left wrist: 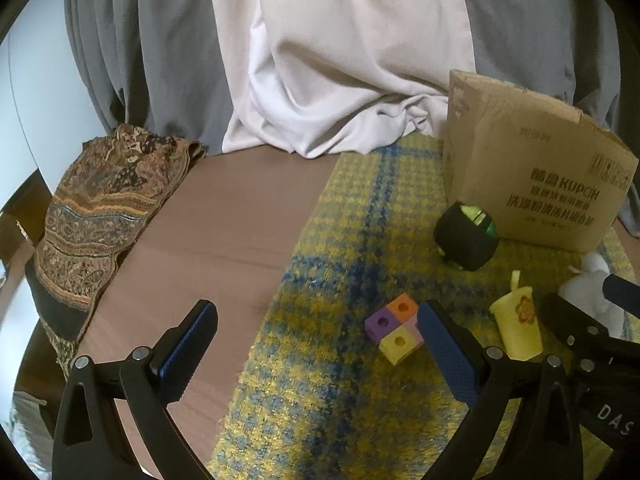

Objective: Organize objects
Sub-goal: 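Move both tools toward the yellow cup and the multicolour block cube, then grasp the yellow flower cup with the right tool while the left tool grasps the block cube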

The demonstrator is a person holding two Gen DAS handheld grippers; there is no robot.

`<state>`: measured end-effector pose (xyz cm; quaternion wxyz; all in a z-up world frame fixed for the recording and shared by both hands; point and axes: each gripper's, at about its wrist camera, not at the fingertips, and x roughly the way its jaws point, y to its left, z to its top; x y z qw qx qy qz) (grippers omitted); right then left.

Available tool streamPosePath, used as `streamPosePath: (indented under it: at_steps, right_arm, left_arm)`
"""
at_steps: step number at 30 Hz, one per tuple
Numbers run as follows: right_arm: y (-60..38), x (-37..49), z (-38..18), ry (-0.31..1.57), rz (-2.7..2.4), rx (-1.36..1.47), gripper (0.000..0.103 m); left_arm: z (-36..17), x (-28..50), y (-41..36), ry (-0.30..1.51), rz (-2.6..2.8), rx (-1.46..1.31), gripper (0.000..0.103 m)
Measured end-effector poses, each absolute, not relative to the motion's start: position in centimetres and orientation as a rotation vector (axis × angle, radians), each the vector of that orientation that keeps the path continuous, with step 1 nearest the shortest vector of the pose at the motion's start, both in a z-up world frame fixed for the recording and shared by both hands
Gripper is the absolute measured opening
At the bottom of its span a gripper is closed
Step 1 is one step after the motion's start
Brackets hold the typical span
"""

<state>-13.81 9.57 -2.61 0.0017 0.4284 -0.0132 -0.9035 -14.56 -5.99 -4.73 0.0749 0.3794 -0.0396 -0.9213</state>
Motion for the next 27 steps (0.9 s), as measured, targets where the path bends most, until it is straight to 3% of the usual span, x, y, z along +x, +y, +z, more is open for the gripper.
streamPosePath:
  at_steps: [19, 22, 23, 24, 27]
  right_arm:
    - [8.4, -16.1, -6.7, -0.06, -2.713, 1.499, 0.07]
    - [8.5, -16.5, -7.3, -0.069, -2.686, 1.525, 0.059]
    - [8.4, -16.6, -7.5, -0.072, -2.673, 1.534, 0.051]
    - [8.3, -16.7, -7.8, -0.071, -2.657, 1.545, 0.036]
    - [8.3, -16.6, -8.1, -0.074, -2.649, 1.543, 0.035]
  left_arm:
    - [-8.1, -15.9, -6.9, -0.114, -2.719, 1.277, 0.102]
    - [-8.3, -16.0, -6.8, -0.114, -2.723, 1.287, 0.102]
    - [-8.3, -16.0, -6.8, -0.113, -2.725, 1.289, 0.102]
    - [-8.3, -16.0, -6.7, -0.112, -2.728, 1.291, 0.102]
    - [-8.2, -16.0, -6.3, -0.119, -2.737, 1.293, 0.102]
